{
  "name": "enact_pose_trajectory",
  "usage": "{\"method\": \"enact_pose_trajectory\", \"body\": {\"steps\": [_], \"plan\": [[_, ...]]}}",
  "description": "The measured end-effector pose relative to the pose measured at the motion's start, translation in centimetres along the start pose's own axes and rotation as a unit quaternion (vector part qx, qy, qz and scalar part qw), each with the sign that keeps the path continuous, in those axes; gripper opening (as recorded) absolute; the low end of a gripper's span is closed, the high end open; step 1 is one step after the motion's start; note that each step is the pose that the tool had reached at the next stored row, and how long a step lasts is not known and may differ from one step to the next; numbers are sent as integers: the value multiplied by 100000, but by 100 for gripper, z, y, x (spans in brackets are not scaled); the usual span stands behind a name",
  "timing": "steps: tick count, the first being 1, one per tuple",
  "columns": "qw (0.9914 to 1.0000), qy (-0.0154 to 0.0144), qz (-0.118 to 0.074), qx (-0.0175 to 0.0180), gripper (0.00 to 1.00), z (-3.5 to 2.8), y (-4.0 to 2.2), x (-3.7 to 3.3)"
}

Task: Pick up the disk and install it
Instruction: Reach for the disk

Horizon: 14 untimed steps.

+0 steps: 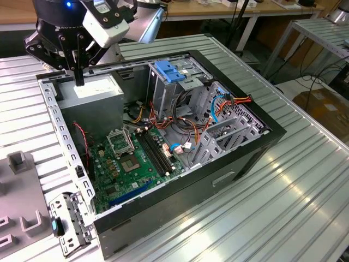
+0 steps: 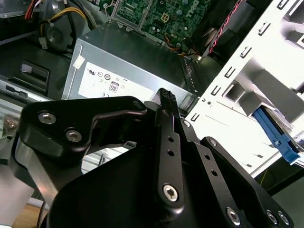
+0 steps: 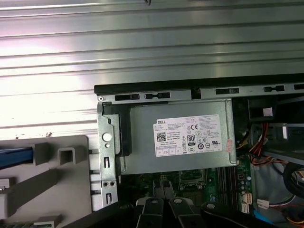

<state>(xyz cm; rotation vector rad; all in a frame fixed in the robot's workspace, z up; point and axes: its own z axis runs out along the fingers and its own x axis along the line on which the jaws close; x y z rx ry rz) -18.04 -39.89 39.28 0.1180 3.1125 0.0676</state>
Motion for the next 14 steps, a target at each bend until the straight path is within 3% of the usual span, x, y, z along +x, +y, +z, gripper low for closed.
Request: {"method": "enact_pose_trajectory", "body": {"steps": [8,14], "plan": [[100000,-1,-2,-1,11,0,-4,50],[100000,-4,-2,-4,11,-1,-10,126]]}}
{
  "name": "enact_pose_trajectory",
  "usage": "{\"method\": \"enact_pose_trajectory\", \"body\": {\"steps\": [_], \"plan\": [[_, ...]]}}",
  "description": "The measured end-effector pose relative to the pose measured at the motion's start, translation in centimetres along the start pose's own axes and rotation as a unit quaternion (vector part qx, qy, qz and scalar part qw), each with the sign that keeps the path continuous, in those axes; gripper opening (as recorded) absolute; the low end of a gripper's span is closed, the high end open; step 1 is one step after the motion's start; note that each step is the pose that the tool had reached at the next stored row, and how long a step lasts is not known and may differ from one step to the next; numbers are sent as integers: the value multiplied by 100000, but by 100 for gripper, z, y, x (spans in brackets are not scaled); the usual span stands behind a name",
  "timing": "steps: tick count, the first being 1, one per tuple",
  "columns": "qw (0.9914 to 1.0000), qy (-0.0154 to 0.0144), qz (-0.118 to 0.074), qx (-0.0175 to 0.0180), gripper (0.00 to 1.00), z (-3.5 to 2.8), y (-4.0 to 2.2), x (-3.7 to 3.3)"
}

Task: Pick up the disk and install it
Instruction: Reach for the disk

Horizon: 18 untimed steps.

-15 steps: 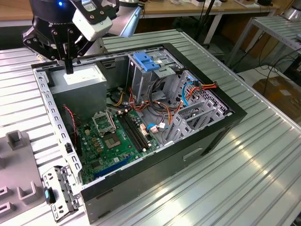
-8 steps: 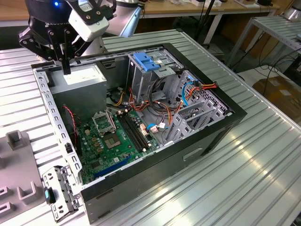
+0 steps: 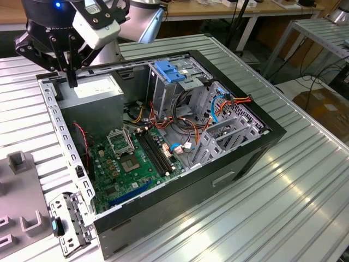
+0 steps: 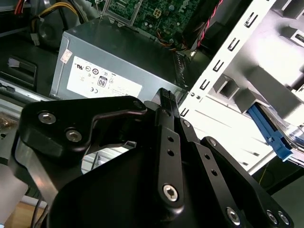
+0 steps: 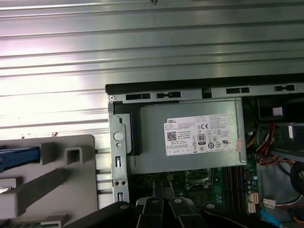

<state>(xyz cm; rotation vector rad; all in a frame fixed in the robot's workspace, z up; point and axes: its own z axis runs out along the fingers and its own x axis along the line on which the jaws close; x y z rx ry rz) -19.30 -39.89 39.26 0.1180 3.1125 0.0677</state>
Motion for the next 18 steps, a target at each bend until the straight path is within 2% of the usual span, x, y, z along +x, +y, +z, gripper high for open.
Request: {"method": "enact_pose_trajectory", "body": {"steps": [5,10,13,18], "plan": [[100000,2,0,2,11,-1,-1,78],[100000,4,19,7,11,-1,23,171],[100000,1,37,5,11,-1,35,237],[100000,-1,71,4,11,-2,57,396]]}}
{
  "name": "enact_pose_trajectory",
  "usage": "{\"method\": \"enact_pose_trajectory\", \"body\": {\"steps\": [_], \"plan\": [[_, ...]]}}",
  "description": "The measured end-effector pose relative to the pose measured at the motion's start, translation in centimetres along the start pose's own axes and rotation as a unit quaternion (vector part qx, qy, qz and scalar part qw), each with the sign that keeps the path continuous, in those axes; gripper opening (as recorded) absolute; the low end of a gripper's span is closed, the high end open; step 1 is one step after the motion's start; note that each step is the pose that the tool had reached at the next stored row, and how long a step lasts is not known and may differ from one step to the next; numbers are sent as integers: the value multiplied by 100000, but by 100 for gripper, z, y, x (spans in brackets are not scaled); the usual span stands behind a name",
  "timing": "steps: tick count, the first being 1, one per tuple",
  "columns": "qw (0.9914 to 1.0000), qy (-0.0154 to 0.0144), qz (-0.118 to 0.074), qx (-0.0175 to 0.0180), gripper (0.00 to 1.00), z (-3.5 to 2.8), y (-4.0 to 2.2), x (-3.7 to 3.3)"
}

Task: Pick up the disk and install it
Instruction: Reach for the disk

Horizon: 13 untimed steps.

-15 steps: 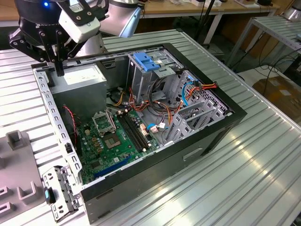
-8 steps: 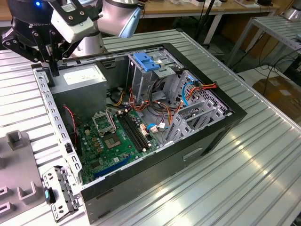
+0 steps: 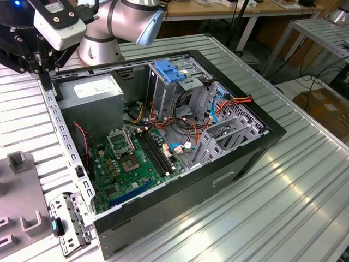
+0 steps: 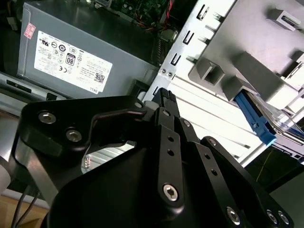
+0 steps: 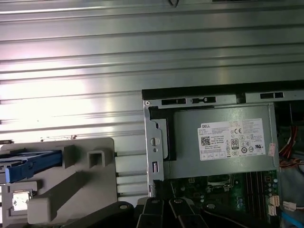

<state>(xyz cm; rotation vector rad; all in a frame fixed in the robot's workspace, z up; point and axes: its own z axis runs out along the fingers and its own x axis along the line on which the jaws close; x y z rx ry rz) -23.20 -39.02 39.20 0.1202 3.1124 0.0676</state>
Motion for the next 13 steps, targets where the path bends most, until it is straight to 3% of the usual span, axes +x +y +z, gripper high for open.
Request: {"method": "enact_pose_trajectory", "body": {"steps": [3,7,13], "plan": [[100000,-2,16,-1,11,0,7,62],[100000,3,44,5,11,-2,23,201],[100000,-4,58,2,11,-3,35,305]]}}
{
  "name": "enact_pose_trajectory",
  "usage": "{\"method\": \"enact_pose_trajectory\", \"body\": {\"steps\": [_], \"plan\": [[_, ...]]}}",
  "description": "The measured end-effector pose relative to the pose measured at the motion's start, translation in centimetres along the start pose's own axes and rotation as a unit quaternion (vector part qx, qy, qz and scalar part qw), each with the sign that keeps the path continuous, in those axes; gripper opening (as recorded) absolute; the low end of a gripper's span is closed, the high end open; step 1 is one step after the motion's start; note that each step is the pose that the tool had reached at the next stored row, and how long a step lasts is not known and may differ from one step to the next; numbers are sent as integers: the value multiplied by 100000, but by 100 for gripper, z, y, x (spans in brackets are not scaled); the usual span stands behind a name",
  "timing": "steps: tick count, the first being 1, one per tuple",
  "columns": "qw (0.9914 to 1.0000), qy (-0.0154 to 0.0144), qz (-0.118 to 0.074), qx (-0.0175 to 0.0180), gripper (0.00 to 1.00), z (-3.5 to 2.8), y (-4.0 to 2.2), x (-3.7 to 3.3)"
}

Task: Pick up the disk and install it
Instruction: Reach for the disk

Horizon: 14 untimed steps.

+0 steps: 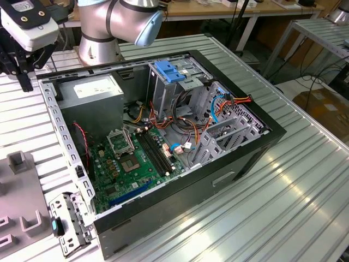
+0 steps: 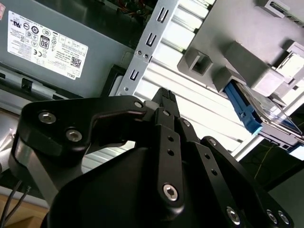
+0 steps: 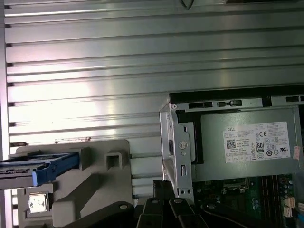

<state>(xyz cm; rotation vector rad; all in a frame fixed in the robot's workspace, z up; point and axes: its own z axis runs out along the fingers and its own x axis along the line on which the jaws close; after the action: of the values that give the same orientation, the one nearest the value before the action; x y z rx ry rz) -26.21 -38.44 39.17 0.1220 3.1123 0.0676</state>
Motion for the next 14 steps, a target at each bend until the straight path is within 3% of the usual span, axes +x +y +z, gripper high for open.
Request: {"method": "enact_pose_trajectory", "body": {"steps": [4,9,14], "plan": [[100000,-2,19,-2,11,-1,13,128],[100000,1,22,2,11,-3,20,203],[100000,1,31,2,11,-5,30,334]]}}
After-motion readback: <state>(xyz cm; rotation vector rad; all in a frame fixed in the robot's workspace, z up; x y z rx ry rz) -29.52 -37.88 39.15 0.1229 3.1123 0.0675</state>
